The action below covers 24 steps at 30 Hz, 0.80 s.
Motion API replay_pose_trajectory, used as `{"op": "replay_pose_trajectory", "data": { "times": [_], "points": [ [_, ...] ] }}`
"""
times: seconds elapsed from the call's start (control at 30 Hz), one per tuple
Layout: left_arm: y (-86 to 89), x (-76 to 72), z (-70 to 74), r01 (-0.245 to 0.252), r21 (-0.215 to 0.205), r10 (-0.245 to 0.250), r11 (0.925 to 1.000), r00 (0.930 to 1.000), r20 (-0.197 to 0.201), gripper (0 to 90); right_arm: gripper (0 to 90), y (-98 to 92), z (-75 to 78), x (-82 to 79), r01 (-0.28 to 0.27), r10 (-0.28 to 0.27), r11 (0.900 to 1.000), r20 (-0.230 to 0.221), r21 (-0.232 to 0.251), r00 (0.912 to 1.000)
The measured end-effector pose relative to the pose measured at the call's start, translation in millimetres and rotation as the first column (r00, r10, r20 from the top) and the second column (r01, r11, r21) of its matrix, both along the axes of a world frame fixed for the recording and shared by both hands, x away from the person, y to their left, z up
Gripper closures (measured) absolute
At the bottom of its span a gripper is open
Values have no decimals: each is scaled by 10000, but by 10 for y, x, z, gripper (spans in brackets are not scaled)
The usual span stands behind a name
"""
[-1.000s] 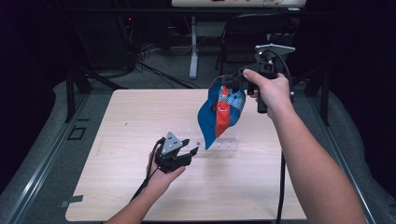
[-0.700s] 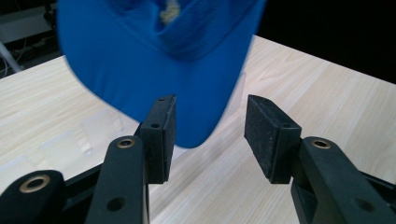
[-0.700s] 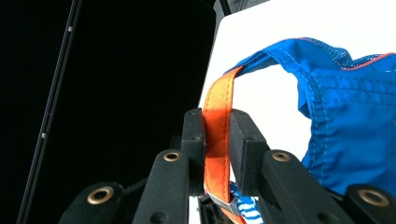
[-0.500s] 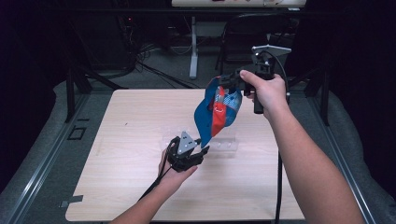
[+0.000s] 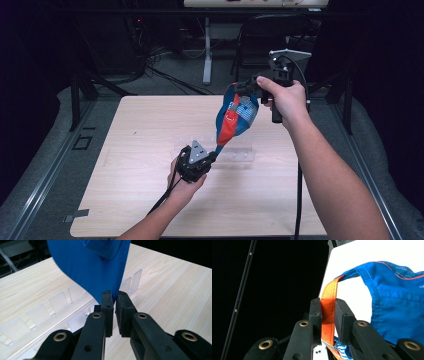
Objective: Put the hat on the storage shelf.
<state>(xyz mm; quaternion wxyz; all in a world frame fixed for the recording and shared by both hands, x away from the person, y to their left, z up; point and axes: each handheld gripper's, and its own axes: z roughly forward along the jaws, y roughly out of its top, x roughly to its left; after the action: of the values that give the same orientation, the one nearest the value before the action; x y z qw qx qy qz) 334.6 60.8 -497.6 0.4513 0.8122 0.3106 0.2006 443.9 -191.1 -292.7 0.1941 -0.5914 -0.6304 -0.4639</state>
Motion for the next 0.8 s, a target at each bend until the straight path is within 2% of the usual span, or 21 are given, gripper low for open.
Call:
{"op": "replay_pose_trajectory", "data": {
  "times": [0.8],
  "points": [
    [230,-5,-15,-27,54,27,10000,10000,-46,871,780,124,-84,36,-240,239,9997,-134,-8,9996]
  ]
}}
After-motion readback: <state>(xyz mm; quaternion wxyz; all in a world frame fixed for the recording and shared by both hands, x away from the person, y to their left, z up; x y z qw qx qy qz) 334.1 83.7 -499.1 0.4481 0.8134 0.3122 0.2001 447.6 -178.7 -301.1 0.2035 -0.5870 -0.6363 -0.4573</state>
